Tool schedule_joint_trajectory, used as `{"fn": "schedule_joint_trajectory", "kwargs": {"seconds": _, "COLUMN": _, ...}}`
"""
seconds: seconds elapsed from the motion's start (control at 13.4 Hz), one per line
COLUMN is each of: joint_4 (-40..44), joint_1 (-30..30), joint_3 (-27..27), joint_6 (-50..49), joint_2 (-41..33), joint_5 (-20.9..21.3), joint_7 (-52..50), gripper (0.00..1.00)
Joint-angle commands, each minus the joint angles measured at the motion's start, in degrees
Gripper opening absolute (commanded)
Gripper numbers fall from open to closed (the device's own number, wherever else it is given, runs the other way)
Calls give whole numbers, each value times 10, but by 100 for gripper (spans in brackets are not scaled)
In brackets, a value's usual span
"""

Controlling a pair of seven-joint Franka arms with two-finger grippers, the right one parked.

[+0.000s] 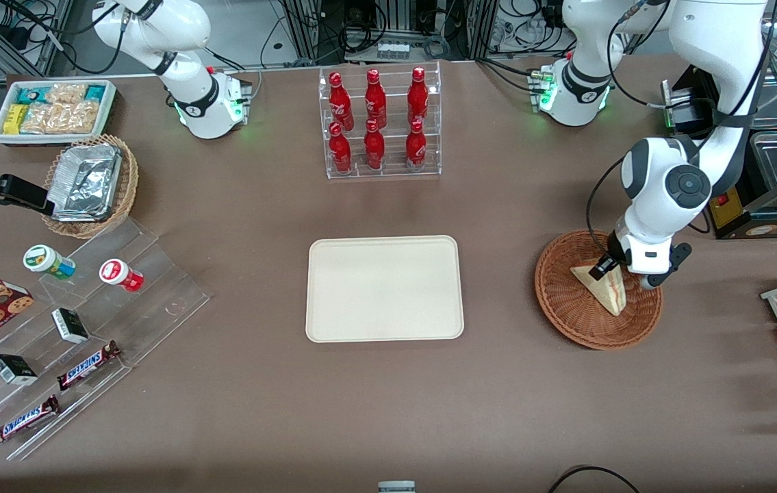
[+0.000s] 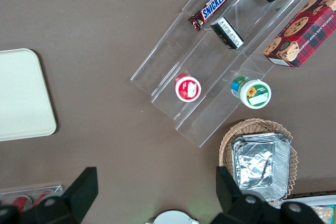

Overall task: Place sandwich from basket to tray
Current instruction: 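Close the left gripper on the sandwich and lift it, then carry the held sandwich with the left gripper over the cream tray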

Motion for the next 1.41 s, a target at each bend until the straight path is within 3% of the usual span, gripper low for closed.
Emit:
{"fn": "schedule_joint_trajectory", "kwargs": {"seconds": 0.0, "joint_4": 12, "joint_1": -7, "joint_3": 0, "joint_6": 6, "joint_2": 5, "joint_5": 5, "joint_7": -22, "gripper": 0}}
{"fn": "schedule_joint_trajectory", "kwargs": {"seconds": 0.22, "joint_4": 23, "joint_1": -34, "joint_3": -2, "joint_6": -35, "joint_2": -28, "joint_5": 18, "joint_7": -14, "gripper": 0}}
{"fn": "schedule_joint_trajectory", "kwargs": {"seconds": 0.45, "joint_4": 124, "joint_1": -70, "joint_3": -20, "joint_6": -228, "joint_2": -45, "joint_5": 54, "joint_7": -11, "gripper": 0}}
{"fn": "schedule_joint_trajectory", "kwargs": {"seconds": 0.6, "joint_4": 219, "joint_1": -130, "joint_3": -25, "joint_6": -354, "joint_2": -37, "joint_5": 54, "joint_7": -12, "gripper": 0}}
{"fn": "schedule_joint_trajectory", "kwargs": {"seconds": 0.82, "joint_4": 281, "joint_1": -228, "joint_3": -25, "joint_6": -396, "joint_2": -17, "joint_5": 48, "joint_7": -24, "gripper": 0}}
{"fn": "schedule_joint_trajectory", "kwargs": {"seconds": 1.19, "joint_4": 447, "joint_1": -366, "joint_3": -25, "joint_6": -391, "joint_2": 151, "joint_5": 44, "joint_7": -56, "gripper": 0}}
{"fn": "schedule_joint_trajectory", "kwargs": {"seconds": 1.34, "joint_4": 516, "joint_1": -389, "joint_3": -25, "joint_6": -383, "joint_2": 223, "joint_5": 44, "joint_7": -71, "gripper": 0}}
